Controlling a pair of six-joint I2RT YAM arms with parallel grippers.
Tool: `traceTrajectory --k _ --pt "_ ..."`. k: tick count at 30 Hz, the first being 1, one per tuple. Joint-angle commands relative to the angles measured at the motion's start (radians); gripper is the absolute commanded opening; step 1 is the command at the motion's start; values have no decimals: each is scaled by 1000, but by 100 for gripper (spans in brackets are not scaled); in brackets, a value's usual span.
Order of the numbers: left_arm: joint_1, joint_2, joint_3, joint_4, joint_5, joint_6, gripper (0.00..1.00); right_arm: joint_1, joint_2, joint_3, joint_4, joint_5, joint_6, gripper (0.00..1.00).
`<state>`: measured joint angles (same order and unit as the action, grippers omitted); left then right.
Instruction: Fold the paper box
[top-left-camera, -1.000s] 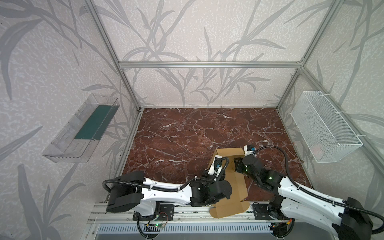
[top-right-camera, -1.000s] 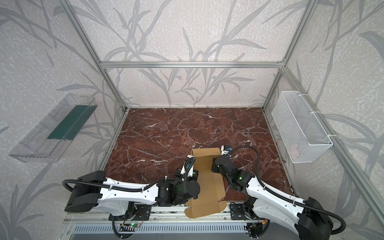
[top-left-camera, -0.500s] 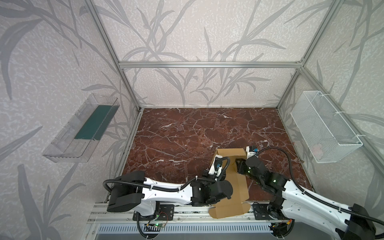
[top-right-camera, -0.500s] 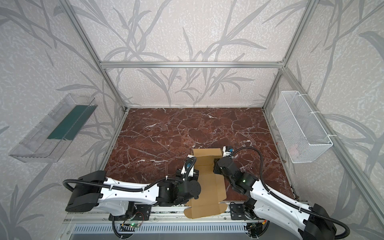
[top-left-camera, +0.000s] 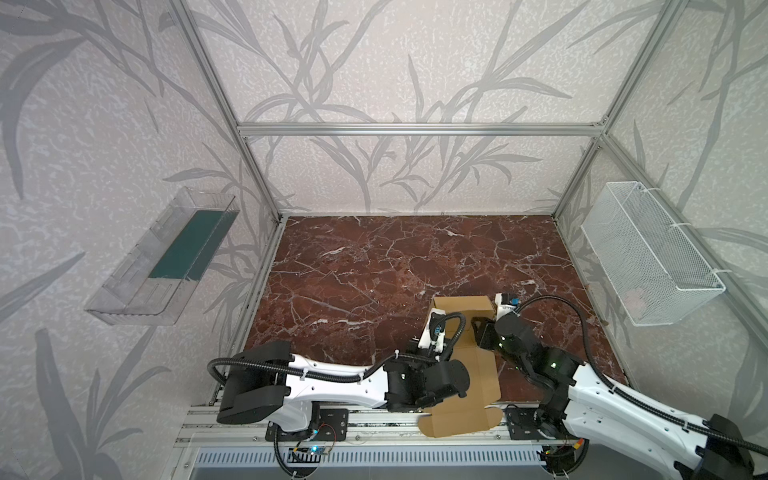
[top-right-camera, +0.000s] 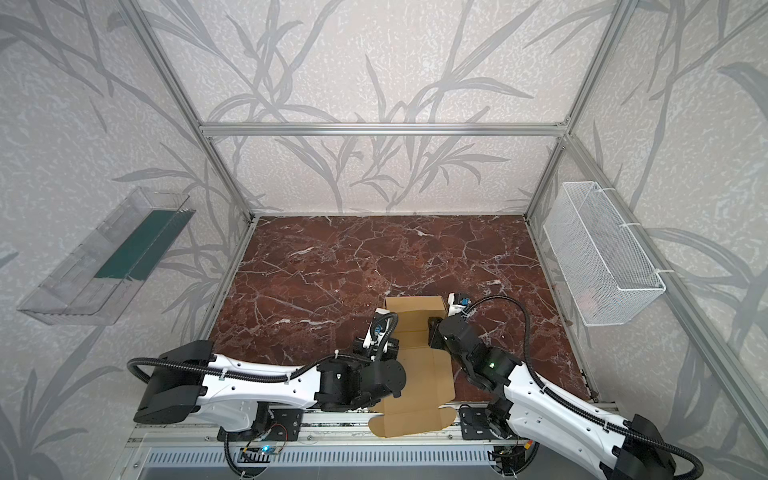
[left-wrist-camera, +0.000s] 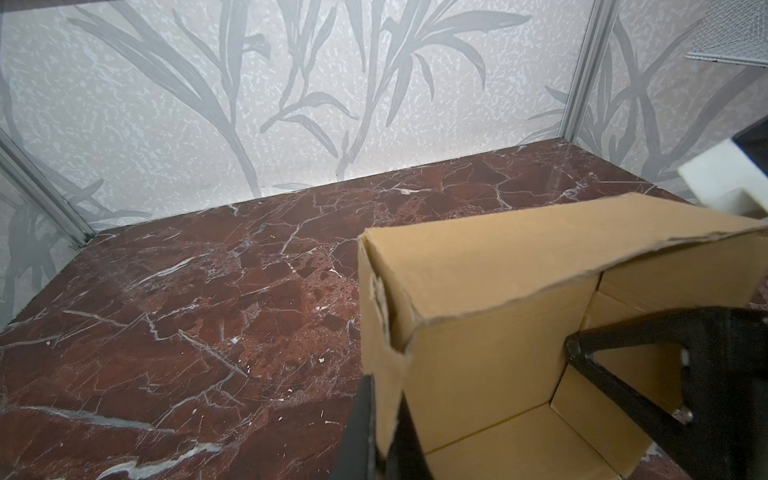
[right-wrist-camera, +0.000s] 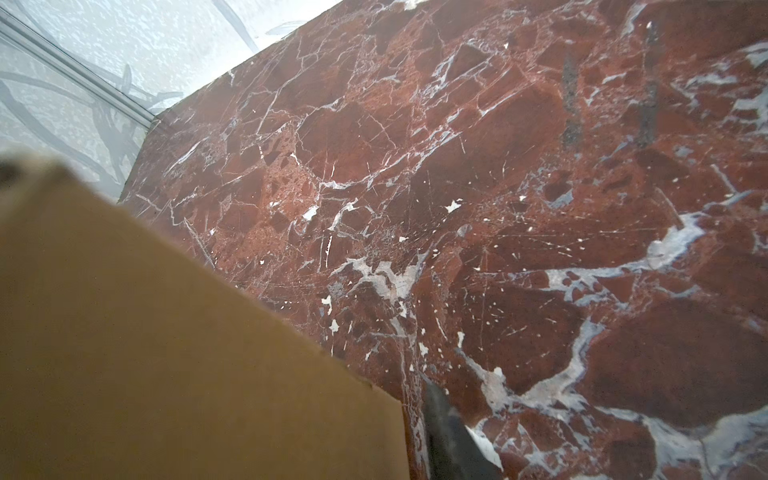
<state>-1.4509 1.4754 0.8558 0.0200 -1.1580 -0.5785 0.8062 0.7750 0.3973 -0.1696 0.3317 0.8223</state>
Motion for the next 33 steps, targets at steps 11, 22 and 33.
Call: traceTrajectory --k 11,22,33 --pt "23 25 45 -106 -20 -108 0 13 -35 8 -69 15 -5 43" --pt "30 23 42 -125 -16 -135 0 14 -59 9 -104 27 -2 34" --pt "30 30 60 -159 -16 -155 0 14 -12 46 -180 65 19 18"
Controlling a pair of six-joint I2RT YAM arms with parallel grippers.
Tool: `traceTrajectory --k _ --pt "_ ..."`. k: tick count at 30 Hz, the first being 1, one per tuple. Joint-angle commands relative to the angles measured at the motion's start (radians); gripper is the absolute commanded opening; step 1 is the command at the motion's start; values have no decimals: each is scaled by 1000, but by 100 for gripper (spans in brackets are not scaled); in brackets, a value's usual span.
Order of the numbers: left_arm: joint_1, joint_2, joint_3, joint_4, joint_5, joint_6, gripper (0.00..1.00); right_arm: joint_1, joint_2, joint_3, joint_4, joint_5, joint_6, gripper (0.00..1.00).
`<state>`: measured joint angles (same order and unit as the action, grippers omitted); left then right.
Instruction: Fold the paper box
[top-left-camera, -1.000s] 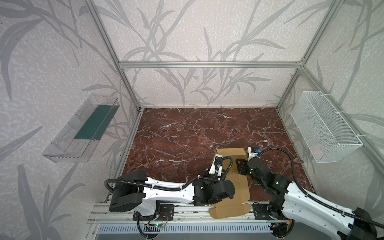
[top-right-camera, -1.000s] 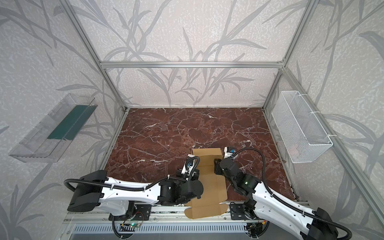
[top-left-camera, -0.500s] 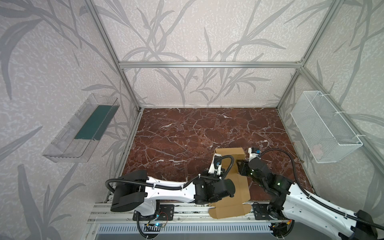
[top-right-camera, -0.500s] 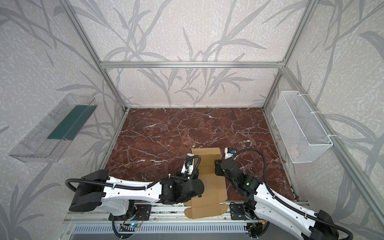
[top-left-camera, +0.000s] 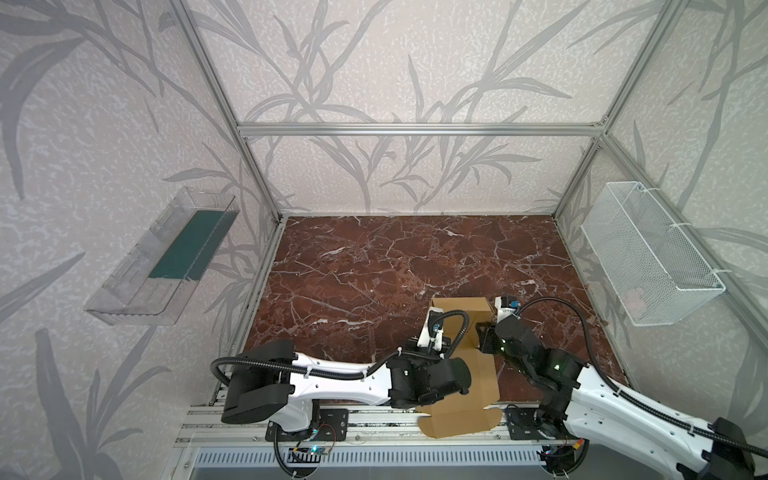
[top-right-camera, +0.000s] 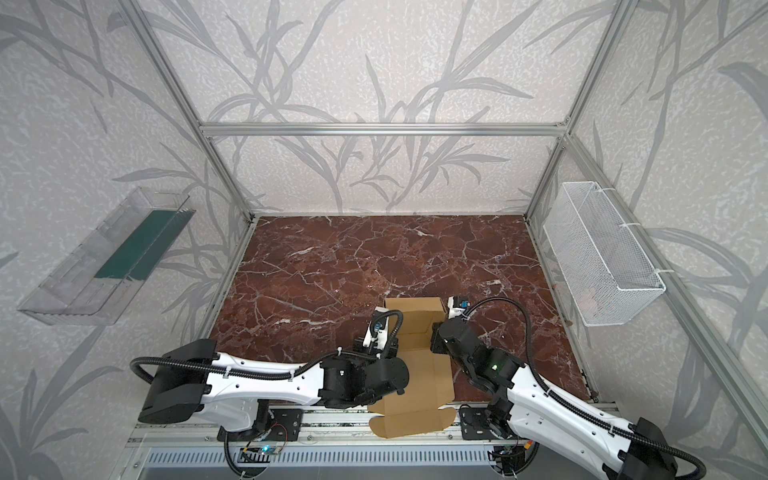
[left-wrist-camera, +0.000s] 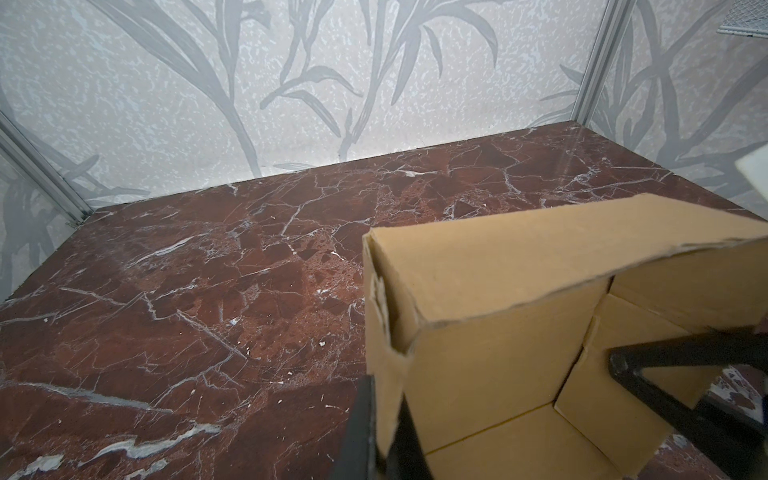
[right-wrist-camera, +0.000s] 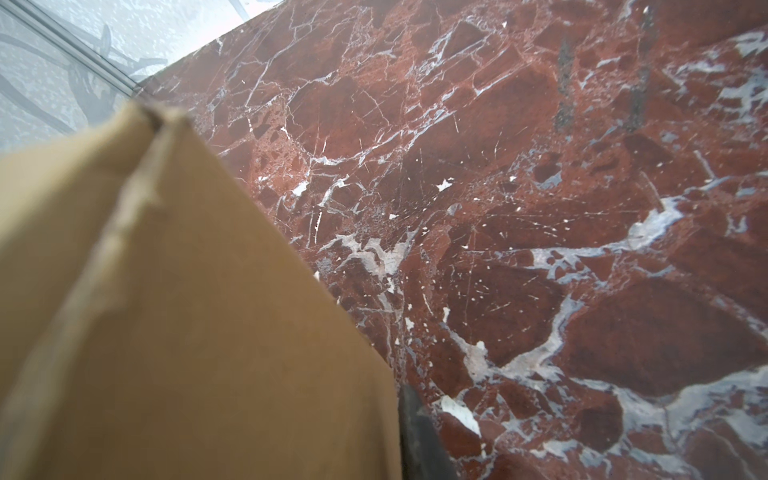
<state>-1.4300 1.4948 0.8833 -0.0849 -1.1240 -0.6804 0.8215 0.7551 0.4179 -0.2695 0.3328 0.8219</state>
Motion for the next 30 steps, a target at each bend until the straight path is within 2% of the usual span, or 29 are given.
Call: traceTrajectory --k 1,4,8,20,24,30 --pt "9 14 35 -55 -47 -55 0 -2 13 28 -84 70 23 17" --pt "10 20 47 -62 -42 -57 0 -1 35 49 -108 88 38 13" --pt "9 27 57 -66 -41 -57 0 -1 79 83 -155 120 64 0" --pt "10 34 62 -81 -42 -69 0 0 69 80 -148 110 73 0" --pt "10 36 63 -81 -41 -70 0 0 42 66 -136 97 63 18" --pt "9 35 64 -92 -42 -76 0 0 8 62 -162 99 57 32"
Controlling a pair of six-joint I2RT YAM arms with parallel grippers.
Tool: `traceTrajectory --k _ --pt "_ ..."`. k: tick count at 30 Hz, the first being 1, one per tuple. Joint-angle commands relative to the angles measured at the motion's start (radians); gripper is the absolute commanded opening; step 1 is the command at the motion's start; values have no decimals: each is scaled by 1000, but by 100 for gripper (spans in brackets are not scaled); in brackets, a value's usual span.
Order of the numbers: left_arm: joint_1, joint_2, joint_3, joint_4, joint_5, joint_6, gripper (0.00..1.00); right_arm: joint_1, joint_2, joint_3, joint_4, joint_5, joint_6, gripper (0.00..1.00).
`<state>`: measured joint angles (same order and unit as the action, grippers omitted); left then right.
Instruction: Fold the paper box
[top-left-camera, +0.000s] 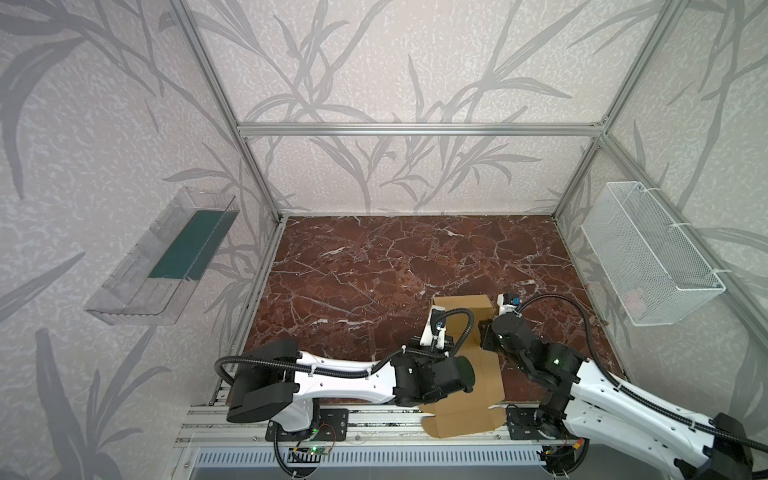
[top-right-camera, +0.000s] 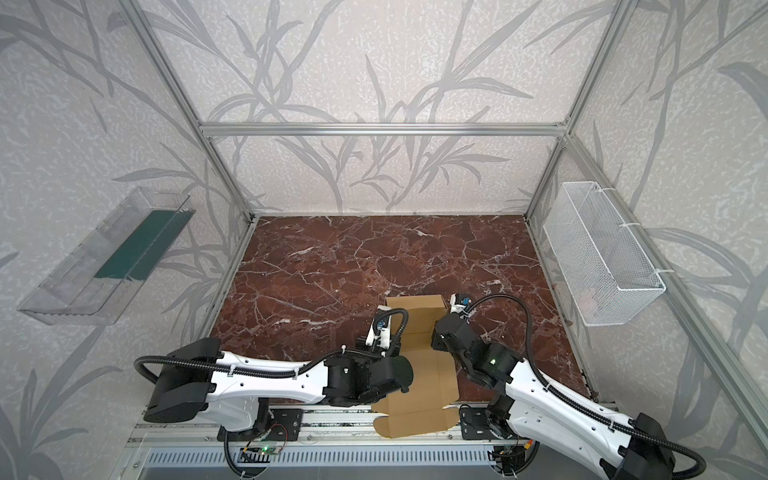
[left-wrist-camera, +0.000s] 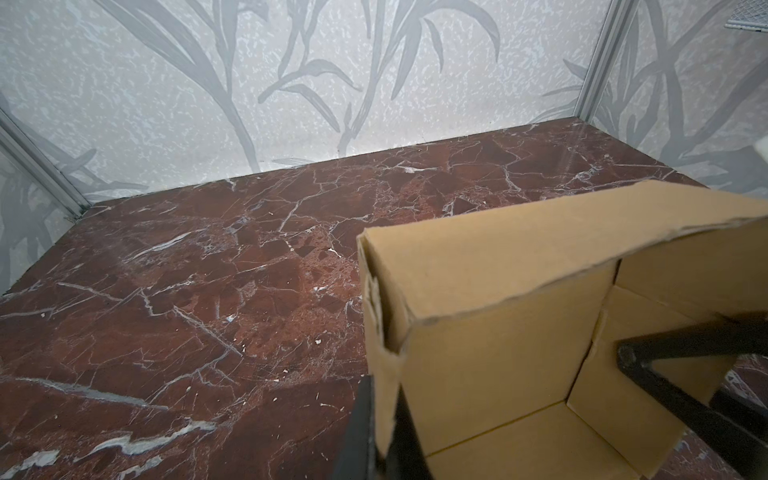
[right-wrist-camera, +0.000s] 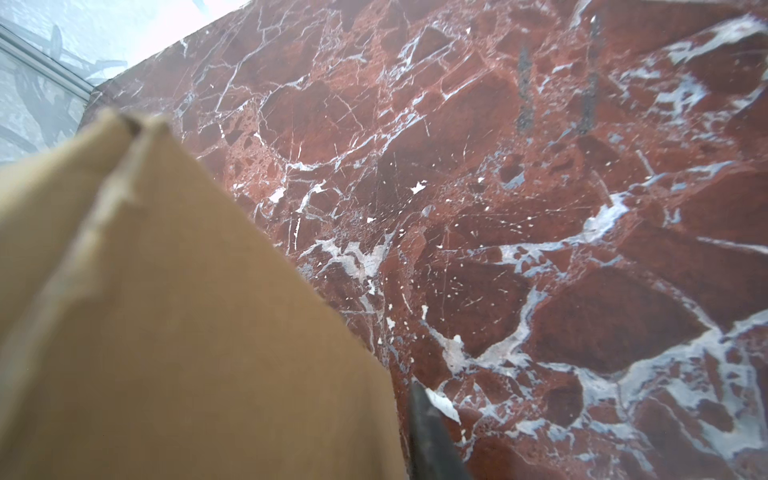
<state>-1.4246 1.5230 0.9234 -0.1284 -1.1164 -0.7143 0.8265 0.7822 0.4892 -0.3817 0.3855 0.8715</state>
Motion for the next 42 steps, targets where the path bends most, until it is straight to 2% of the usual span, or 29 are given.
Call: traceTrajectory --k 1,9,15,29,42 --pt "5 6 25 -49 -51 -43 0 -6 -25 -9 -50 42 10 33" --pt "6 10 28 -66 -55 -51 0 -4 -118 -21 -57 -17 2 41" --pt "9 18 29 -67 -45 -54 0 -4 -165 -23 -65 -48 -8 43" --pt "32 7 -22 -11 25 -65 0 -4 -116 -34 47 -94 -71 44" --pt "38 -31 -239 443 114 109 0 -4 -124 -43 83 -79 -100 49"
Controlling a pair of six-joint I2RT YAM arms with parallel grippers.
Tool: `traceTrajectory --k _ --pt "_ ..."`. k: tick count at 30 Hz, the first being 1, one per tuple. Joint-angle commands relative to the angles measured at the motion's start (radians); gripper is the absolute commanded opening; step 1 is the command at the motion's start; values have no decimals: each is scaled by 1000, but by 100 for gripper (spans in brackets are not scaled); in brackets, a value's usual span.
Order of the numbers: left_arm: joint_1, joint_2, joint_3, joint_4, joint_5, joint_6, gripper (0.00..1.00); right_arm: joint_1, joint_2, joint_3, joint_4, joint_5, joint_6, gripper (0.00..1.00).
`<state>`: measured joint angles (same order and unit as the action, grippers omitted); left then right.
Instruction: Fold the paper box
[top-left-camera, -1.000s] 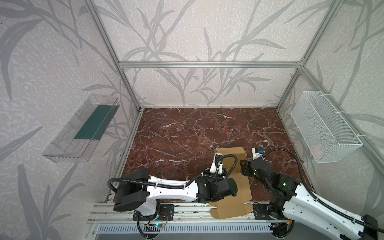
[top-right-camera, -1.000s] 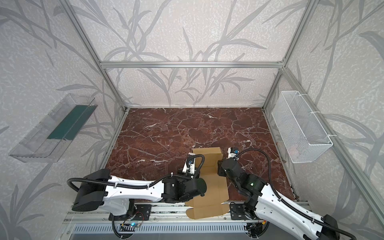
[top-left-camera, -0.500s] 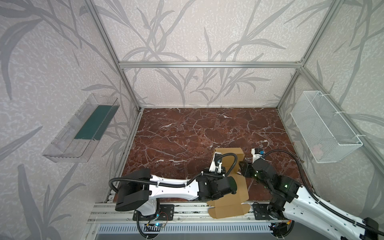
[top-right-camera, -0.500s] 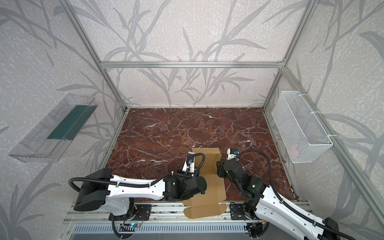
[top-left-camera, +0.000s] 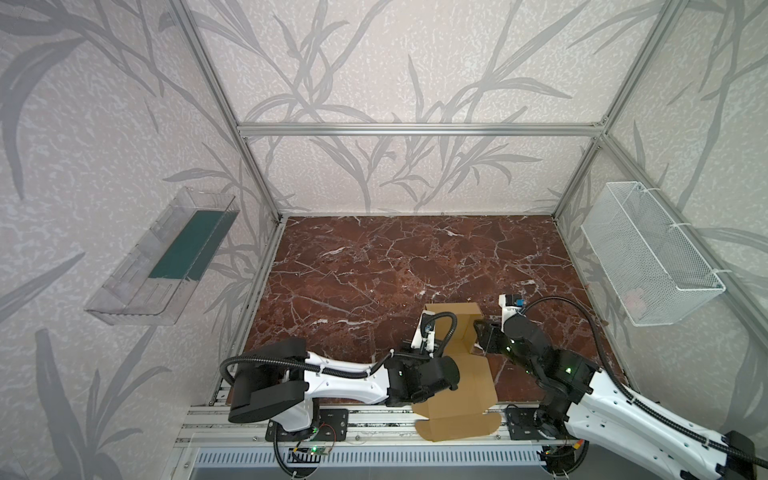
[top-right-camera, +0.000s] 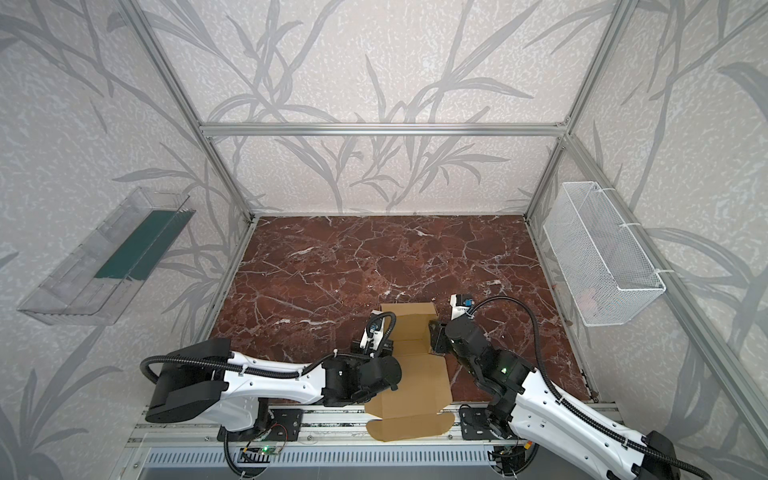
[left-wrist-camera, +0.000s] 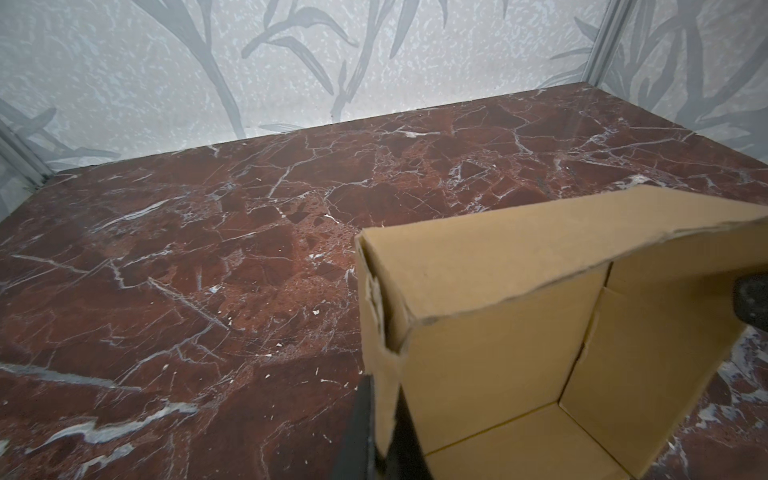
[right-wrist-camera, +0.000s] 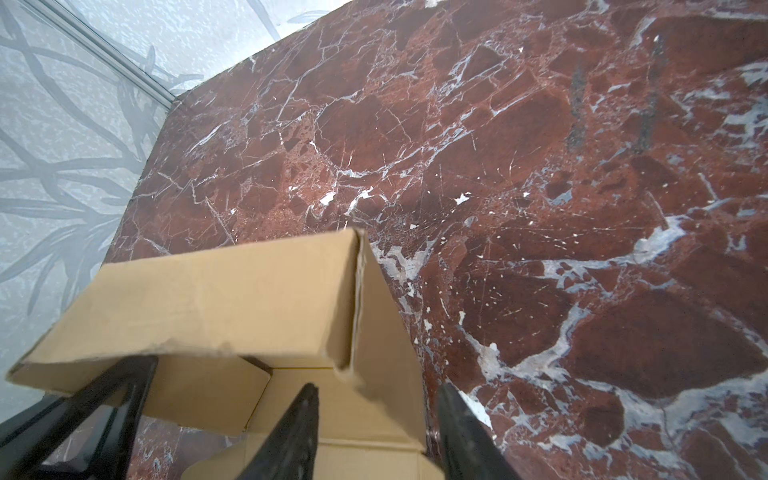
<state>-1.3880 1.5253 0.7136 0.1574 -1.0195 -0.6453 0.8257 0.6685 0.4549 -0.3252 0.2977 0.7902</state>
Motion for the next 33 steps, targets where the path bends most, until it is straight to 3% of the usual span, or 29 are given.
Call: traceTrajectory --k 1,8,20,26,33 --pt "1 -34 -42 177 20 48 0 -3 -18 -10 29 4 -20 49" --pt "26 -48 -101 236 74 59 0 -3 -91 1 -22 -3 -37 54" --pt "74 -40 -109 193 176 38 0 -3 -110 1 -33 -44 -28 56" --pt "83 -40 -126 186 208 6 8 -3 -72 -34 17 -77 -22 56" --pt "87 -42 -149 193 250 -15 29 -4 -52 -53 49 -94 -14 57"
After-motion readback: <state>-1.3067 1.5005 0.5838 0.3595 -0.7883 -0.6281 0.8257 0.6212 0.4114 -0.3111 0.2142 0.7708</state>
